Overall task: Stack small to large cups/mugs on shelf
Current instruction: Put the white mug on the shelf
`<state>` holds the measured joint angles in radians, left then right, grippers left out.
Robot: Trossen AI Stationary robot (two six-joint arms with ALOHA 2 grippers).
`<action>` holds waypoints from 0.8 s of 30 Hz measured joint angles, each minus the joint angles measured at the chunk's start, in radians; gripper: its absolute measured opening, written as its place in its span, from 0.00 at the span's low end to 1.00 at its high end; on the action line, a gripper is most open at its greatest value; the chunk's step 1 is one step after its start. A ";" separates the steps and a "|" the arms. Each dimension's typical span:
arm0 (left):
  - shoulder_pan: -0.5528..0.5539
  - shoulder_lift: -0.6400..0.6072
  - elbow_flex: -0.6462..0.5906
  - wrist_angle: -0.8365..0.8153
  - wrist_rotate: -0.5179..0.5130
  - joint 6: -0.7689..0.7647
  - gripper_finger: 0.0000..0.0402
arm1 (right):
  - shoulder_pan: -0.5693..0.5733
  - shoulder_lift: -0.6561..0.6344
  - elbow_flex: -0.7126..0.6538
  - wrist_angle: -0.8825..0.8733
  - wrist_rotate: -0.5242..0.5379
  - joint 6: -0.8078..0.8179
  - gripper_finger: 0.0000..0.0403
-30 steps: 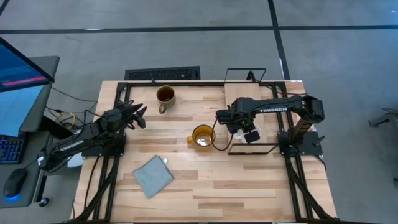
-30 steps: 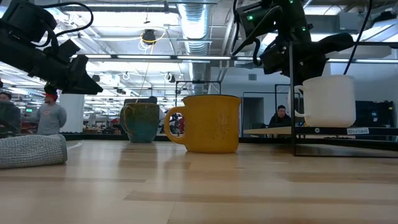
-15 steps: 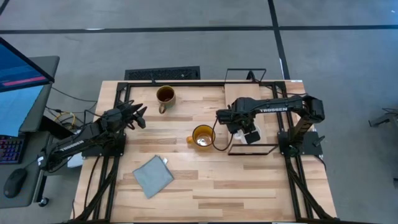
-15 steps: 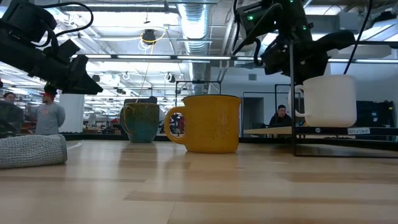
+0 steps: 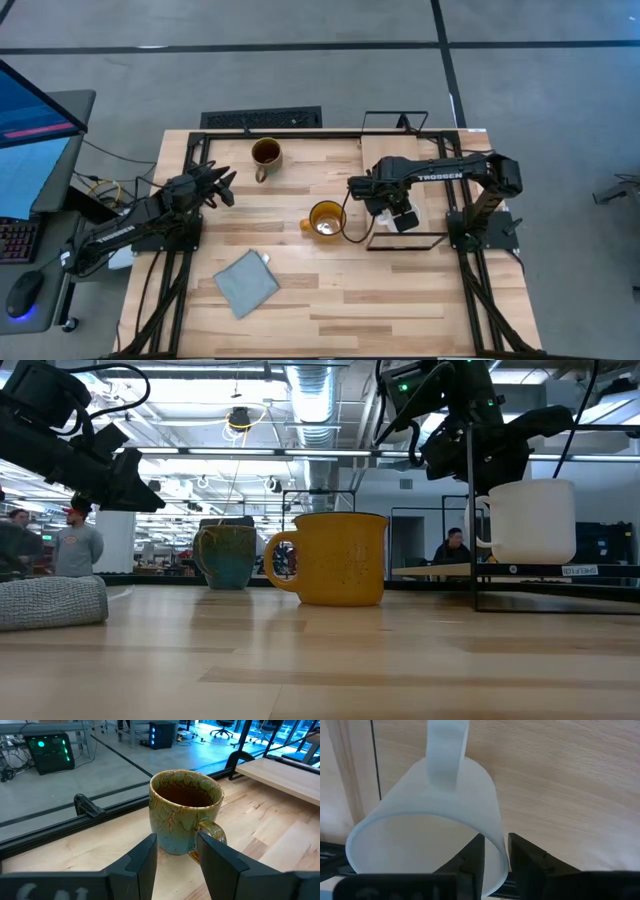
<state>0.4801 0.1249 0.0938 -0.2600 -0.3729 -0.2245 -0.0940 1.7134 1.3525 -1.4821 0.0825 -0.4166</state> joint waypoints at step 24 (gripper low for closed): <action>0.000 0.000 0.000 0.000 0.000 0.000 0.32 | 0.000 -0.001 0.000 0.000 -0.004 0.016 0.34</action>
<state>0.4801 0.1249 0.0937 -0.2600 -0.3729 -0.2245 -0.0940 1.7126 1.3525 -1.4826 0.0780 -0.4007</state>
